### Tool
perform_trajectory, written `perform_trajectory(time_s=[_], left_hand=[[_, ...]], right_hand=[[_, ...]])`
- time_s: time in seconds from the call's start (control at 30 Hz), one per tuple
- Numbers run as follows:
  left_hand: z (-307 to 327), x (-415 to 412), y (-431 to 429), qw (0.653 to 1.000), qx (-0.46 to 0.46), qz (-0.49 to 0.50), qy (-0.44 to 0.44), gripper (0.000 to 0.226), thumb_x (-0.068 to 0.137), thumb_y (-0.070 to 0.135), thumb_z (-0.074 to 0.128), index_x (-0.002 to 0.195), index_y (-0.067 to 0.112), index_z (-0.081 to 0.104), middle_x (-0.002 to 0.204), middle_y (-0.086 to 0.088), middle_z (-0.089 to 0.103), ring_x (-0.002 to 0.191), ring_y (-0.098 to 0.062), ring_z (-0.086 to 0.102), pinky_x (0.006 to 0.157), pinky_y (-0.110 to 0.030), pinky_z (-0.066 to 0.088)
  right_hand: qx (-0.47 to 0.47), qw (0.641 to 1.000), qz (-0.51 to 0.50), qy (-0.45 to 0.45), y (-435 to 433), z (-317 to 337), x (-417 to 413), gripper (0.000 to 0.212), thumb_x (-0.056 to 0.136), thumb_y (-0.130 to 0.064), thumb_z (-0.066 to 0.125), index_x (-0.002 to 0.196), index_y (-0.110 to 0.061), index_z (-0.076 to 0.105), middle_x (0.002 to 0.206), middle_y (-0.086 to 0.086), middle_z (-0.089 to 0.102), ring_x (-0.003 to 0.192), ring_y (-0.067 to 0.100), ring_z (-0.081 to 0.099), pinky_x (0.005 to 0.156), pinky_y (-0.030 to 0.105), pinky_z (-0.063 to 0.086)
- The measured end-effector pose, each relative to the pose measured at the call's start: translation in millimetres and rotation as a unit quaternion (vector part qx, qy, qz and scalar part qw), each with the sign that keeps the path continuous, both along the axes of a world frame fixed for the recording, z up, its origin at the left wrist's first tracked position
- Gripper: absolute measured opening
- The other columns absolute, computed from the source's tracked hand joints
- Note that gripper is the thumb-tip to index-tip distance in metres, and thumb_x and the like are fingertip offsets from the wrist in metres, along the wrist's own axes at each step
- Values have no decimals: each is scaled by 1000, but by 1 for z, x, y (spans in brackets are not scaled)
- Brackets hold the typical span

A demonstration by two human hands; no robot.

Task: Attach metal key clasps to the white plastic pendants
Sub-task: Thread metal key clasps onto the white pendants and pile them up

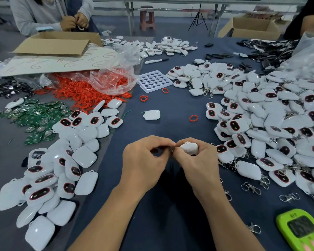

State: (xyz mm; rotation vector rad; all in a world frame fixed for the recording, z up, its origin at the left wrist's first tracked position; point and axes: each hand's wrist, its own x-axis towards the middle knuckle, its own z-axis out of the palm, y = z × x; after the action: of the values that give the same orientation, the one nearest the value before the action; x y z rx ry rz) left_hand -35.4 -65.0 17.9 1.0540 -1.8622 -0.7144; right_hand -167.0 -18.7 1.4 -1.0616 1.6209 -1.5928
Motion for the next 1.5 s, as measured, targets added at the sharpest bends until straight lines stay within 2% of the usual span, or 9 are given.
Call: perform_trajectory(time_s=[0.17,0.27,0.37,0.5,0.67,0.9,1.07,1.23,1.5], left_hand=[[2,-1,0,999,29,25,-22,15,77,26,73,80,41,74,83,31,71,82,3,69,76,-23,57],[4,-2,1,996,77,40,2,15,71,33,66,81,43,72,75,28,71,73,3,69,67,-17,54],[1,-2,-3,990,136,20,37,20,71,23,68,77,41,73,72,21,73,68,1,69,60,-9,49],[0,-2,-8,977,197,-9,77,20,71,19,69,74,38,76,74,14,75,71,-2,72,64,-12,51],[-1,-1,-7,984,168,-13,55,20,69,22,68,74,40,74,72,15,74,67,-2,70,61,-14,52],[1,4,-12,967,231,-50,89,12,70,24,73,77,31,77,74,6,77,71,-9,73,67,-17,55],[4,8,-13,949,279,-102,103,6,76,16,78,79,21,79,76,-7,77,75,-18,72,78,-34,56],[11,15,-15,921,328,-165,131,8,72,15,74,78,17,80,78,-12,76,73,-17,70,64,-21,51],[13,18,-17,911,344,-196,113,9,76,14,75,79,20,81,82,-11,78,74,-18,74,62,-19,52]], right_hand=[[1,1000,6,9,1,1,0,7,74,-15,69,73,-18,75,64,-1,67,57,6,54,53,20,45],[-4,1000,18,7,1,1,-1,10,77,-14,71,74,-21,77,68,-1,71,60,5,59,56,19,48],[2,999,31,8,2,2,0,10,76,-17,70,74,-23,77,67,3,71,58,8,57,55,22,48],[6,1000,21,7,2,3,0,7,76,-18,71,74,-21,77,67,6,70,59,9,56,55,23,48],[14,1000,13,1,2,4,1,7,73,-18,71,71,-21,77,67,-1,72,60,5,61,57,18,49],[-6,1000,7,1,2,3,-1,21,81,-1,74,70,-19,76,69,1,72,63,8,63,60,20,51],[-47,997,21,-52,3,6,-1,20,79,3,71,72,-15,77,71,0,74,66,7,68,64,16,52],[-67,990,79,-95,6,9,-6,14,78,2,68,74,-9,76,71,5,73,64,13,68,64,19,53],[-79,984,125,-101,7,9,-9,20,78,8,64,71,-8,74,68,6,71,60,11,67,60,17,51]])
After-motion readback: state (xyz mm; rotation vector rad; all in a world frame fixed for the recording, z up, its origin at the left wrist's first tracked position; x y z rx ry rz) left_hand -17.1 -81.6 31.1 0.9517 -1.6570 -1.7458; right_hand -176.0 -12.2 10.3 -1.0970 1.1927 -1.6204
